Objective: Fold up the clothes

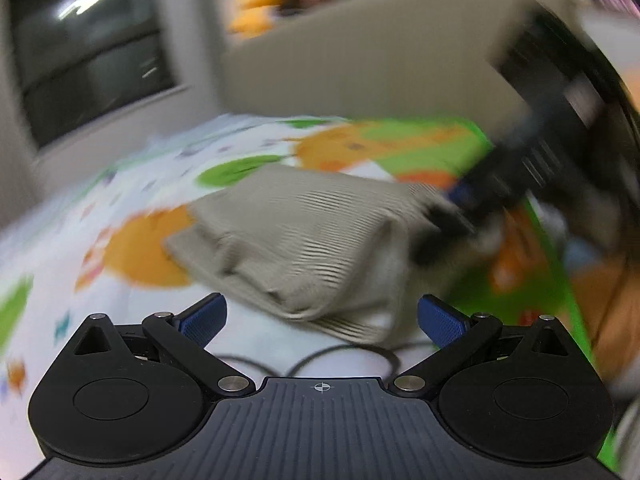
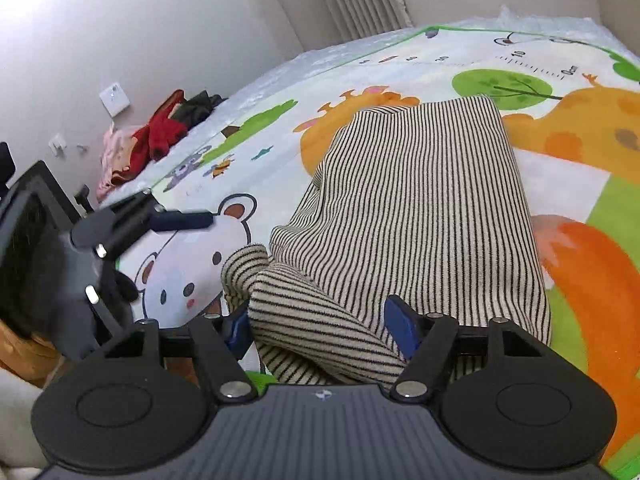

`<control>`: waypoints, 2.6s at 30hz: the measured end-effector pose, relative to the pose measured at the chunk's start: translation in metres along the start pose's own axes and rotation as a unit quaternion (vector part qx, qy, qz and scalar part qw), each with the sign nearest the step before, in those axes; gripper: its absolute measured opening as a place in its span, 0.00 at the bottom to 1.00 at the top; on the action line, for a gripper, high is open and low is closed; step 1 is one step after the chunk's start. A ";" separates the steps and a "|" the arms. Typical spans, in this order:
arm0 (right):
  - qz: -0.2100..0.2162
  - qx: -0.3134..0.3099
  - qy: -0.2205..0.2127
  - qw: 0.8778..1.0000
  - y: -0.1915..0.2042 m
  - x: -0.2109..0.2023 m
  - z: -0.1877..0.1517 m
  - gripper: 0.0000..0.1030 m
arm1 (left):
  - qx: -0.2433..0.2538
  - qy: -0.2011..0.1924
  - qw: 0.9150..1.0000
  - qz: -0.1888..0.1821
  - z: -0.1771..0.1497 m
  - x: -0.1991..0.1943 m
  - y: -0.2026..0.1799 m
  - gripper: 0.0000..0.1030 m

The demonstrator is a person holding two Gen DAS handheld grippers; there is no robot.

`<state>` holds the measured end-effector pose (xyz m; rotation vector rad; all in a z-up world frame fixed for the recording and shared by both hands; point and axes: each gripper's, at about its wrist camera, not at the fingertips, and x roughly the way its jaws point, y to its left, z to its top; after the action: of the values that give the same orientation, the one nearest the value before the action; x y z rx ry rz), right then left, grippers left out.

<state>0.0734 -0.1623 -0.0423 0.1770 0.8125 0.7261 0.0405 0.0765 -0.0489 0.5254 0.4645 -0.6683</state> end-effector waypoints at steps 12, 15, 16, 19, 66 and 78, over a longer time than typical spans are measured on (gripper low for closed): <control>-0.070 -0.105 -0.073 0.989 0.005 -0.065 0.006 0.81 | 0.146 -0.010 0.989 0.016 0.032 0.076 -0.046 1.00; -0.179 -0.195 -0.094 0.960 0.002 -0.086 -0.007 0.82 | 0.154 -0.021 0.988 0.000 0.032 0.076 -0.048 0.92; -0.205 -0.217 -0.089 0.950 -0.002 -0.089 -0.013 0.82 | 0.140 -0.021 0.990 -0.016 0.032 0.075 -0.046 0.82; -0.232 -0.237 -0.054 0.942 -0.015 -0.088 -0.033 0.82 | 0.081 -0.022 0.995 -0.054 0.035 0.075 -0.033 0.70; -0.121 -0.268 -0.066 0.954 0.022 -0.093 0.040 0.28 | -0.272 -0.033 0.920 -0.281 0.069 0.031 0.057 0.75; -0.174 -0.135 -0.035 0.975 -0.074 0.031 0.114 0.06 | -0.351 -0.080 0.926 -0.111 0.034 0.007 0.142 0.93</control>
<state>0.2085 -0.1835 -0.0129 -0.1812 0.6464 0.4893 0.1501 0.1479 0.0165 -0.2639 0.5752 -0.7005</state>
